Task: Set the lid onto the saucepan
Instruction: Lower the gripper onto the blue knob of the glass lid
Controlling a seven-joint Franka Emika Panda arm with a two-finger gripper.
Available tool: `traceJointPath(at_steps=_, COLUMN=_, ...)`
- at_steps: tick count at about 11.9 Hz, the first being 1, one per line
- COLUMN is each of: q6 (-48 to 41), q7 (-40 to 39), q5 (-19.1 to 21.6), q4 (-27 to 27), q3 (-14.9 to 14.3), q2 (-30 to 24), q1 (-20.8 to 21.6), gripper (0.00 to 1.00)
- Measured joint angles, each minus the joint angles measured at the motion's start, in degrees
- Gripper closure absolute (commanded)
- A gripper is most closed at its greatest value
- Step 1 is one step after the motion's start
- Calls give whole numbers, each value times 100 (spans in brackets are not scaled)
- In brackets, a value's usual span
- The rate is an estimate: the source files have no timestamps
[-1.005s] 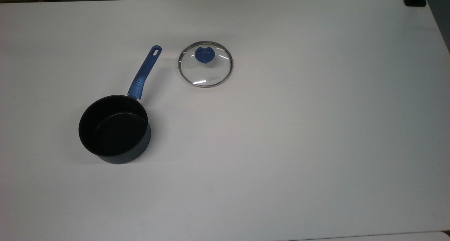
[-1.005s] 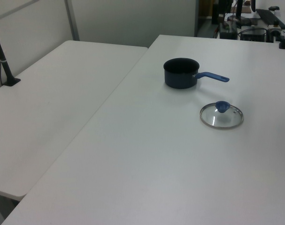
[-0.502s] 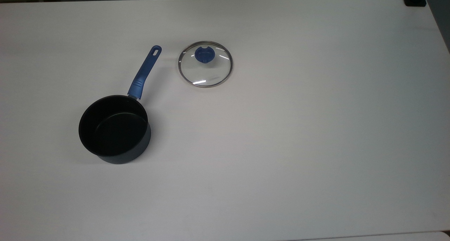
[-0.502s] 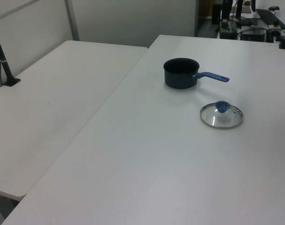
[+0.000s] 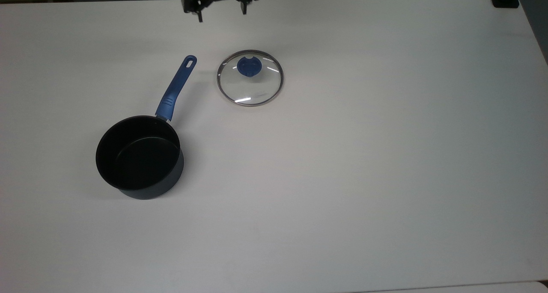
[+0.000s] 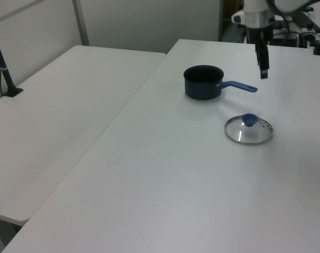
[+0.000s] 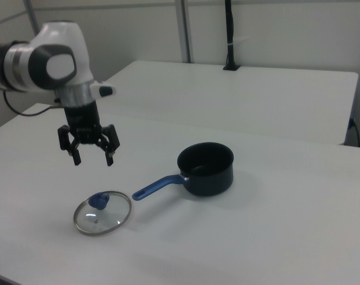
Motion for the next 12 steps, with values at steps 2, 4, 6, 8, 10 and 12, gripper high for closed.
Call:
traceJointPath(at_steps=2, q6=910, q7=461, q5=327, q4=-642, q3=33, q2=-57, q1=0, gripper=0)
traceJointPath(at_steps=4, q6=1724, q7=764, q5=456, q4=-1140, q3=124, q2=129, q1=3, gripper=0)
traceJointPath(at_steps=6, q6=2215, q7=1100, q5=460, q4=-1284, q3=280, q2=424, q1=17, gripper=2)
traceJointPath(at_steps=8, q6=2358, q7=1196, q5=460, q4=-1310, q3=305, q2=627, q1=35, gripper=4)
traceJointPath(at_steps=10, q6=2392, q7=1319, q5=461, q4=-1310, q3=333, q2=709, q1=52, gripper=5)
traceJointPath(at_steps=12, q6=2521, q7=1343, q5=461, q4=-1313, q3=338, q2=816, q1=64, gripper=7)
